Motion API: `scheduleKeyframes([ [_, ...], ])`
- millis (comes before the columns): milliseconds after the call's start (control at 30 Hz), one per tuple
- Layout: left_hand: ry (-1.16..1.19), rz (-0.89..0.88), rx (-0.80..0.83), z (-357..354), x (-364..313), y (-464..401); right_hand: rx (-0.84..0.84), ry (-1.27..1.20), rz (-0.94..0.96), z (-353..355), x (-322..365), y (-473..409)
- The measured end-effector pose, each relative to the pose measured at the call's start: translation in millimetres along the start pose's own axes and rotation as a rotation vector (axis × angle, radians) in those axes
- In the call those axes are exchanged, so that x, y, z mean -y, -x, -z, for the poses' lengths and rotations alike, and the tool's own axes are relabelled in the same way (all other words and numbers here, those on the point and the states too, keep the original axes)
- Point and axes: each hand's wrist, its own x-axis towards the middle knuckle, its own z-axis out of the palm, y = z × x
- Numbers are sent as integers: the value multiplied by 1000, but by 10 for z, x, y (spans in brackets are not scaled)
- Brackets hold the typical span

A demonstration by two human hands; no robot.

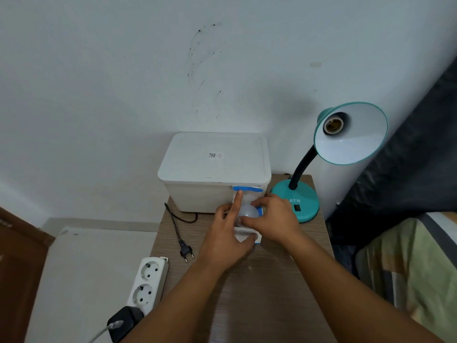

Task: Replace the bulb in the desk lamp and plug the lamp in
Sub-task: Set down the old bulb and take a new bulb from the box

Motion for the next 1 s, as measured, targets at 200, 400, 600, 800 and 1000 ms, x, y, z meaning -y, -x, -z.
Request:
scheduleKeyframes([
  [200,10,-18,-22,13,-14,33,-95,-121,27,32,-27,105],
  [400,17,-5,10,34,-60,31,-179,-299,32,69,-73,268],
  [600,-16,-13,-2,40,-75,28,-233,-613,-3,146,-53,450],
  [800,-9,-12,-11,62,-64,17,-331,-835,-34,286,-80,512],
  [1000,9,-35,-29,38,-50,19,-351,-948,-87,376,-169,545],
])
